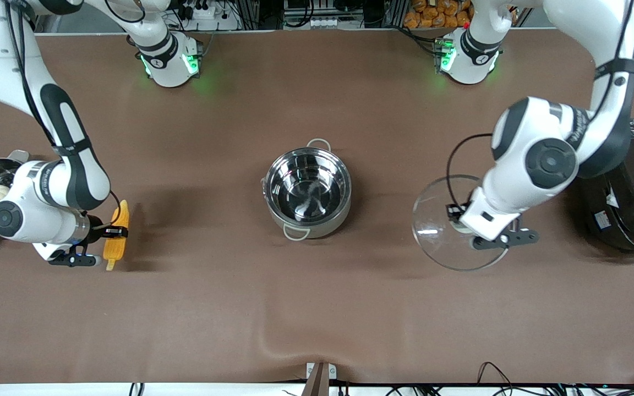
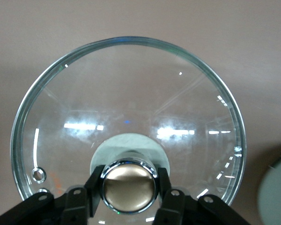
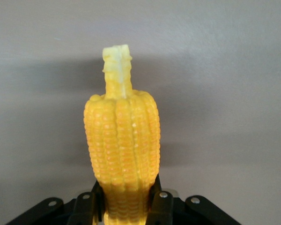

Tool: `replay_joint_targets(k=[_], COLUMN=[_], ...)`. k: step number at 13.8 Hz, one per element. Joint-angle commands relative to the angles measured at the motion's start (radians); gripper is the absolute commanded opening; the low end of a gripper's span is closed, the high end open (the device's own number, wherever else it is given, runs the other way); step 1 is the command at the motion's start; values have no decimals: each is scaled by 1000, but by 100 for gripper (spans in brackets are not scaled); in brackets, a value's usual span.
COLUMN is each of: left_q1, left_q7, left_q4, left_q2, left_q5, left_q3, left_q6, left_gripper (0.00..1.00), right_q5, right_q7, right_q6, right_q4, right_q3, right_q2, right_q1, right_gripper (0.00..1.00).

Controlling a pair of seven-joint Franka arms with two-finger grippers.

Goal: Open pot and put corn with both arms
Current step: 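Carry the corn over the pot while the left gripper lowers the lid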

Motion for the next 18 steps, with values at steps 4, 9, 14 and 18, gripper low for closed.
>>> replay_joint_targets(k=[4, 9, 14, 18], left_q1=[111, 146, 159, 162], left_q7=[70, 89, 90, 90], left_q4=[-347, -487, -490, -490], left_q2=[-71, -41, -20, -5], left_q5=[21, 21, 20, 18], left_q3=[-18, -18, -20, -20], left_q6=[328, 519, 527, 533], left_gripper=[2, 3, 15, 35], right_q5=[5, 67, 107, 103], right_q7=[90, 370, 602, 631], right_q6=[-264, -423, -418, -326], right_q4=[158, 300, 340, 343], right_q3=[2, 43, 74, 73], right_q2=[-49, -49, -37, -4], right_q1=[159, 334, 573, 718], right_gripper=[0, 0, 0, 0])
